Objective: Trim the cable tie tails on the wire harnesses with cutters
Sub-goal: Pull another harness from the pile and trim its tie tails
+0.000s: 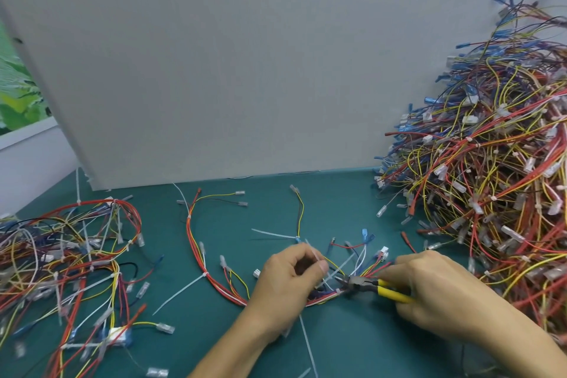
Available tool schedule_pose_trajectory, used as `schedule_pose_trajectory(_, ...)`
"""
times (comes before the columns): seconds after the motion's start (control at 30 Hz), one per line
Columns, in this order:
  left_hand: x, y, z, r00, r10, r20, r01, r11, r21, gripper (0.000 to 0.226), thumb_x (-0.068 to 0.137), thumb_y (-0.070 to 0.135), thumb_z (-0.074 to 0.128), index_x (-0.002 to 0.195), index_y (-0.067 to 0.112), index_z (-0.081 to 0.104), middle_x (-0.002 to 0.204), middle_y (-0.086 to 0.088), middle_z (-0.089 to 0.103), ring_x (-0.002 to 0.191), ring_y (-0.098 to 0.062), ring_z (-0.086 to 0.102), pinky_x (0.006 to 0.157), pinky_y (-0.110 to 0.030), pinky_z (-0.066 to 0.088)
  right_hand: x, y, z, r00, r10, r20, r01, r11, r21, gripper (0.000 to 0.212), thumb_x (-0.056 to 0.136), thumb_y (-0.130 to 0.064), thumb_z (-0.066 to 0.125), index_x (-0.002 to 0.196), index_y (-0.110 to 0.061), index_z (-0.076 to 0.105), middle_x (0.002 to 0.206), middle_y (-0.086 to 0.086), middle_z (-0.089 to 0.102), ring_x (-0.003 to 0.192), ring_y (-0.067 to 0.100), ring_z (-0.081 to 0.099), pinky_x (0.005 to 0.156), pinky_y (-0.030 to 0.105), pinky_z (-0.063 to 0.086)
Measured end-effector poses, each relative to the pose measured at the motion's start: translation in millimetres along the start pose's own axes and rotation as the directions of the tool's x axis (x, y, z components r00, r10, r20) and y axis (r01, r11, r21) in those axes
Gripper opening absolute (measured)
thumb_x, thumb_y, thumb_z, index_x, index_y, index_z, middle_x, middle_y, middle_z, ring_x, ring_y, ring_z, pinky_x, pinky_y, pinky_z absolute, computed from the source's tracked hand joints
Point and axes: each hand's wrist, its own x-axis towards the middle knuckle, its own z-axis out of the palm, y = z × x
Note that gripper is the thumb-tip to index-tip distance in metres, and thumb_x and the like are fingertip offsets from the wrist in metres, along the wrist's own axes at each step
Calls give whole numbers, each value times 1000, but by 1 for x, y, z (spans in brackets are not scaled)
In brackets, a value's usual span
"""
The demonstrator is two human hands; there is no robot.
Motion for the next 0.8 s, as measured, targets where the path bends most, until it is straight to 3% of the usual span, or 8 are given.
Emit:
schedule_pose_trajectory(0.17,3,-3,-2,988,-122,-97,92,961,-262,19,97,10,48,80,7,57,74,-5,68,59,-15,56,55,-22,46,-2,-6,-7,994,108,15,-109,990,86,24,72,-36,47,88,-22,56,80,-4,55,80,16,52,72,35,48)
schedule_pose_trajectory(0.33,5,-8,-2,988,-121,-91,88,948,-306,19,97,-2,37,90,7,53,65,-2,61,56,-18,56,48,-25,44,-6,-28,-4,977,209,46,-209,978,11,13,75,-36,46,73,-24,45,73,-4,45,75,24,48,60,29,38)
schedule_pose_trajectory(0.43,8,-10,-2,982,-146,-118,101,941,-324,16,83,-1,40,78,10,50,52,1,50,48,-18,46,47,-29,39,-7,-40,-3,962,266,64,-263,963,-54,16,81,-39,46,81,-23,44,82,-1,44,79,27,44,63,29,34)
schedule_pose_trajectory(0.53,8,-8,-3,980,-161,-119,113,935,-336,11,64,10,45,64,19,51,47,2,39,45,-17,37,50,-29,34,-8,-47,0,948,316,46,-314,949,-44,24,86,-43,45,99,-25,53,101,1,54,95,28,56,70,29,38)
schedule_pose_trajectory(0.6,6,-7,-5,985,-64,-158,47,993,-111,15,71,10,54,67,24,56,46,10,34,46,-14,32,49,-23,32,-8,-49,2,939,342,40,-341,940,-20,28,87,-44,45,106,-25,54,106,1,55,105,25,58,73,30,40)
schedule_pose_trajectory(0.67,5,-8,-6,975,148,-168,-101,960,262,16,80,9,60,79,24,65,44,9,38,46,-9,34,49,-16,32,-7,-50,2,936,349,51,-350,936,17,25,87,-44,46,101,-25,52,96,1,48,103,26,57,73,30,40)
schedule_pose_trajectory(0.73,4,-6,-6,959,276,-59,-199,812,549,10,87,21,58,87,21,69,58,10,58,57,-7,51,60,-19,43,-8,-50,1,934,347,84,-351,936,42,21,86,-44,46,92,-24,47,89,0,43,93,27,54,71,30,39)
schedule_pose_trajectory(0.8,2,-3,-3,978,196,66,-176,617,767,22,92,37,49,94,22,66,86,4,68,86,-16,61,73,-29,49,-8,-49,0,930,352,105,-359,931,61,20,84,-43,47,89,-24,45,85,-1,40,82,26,46,70,30,38)
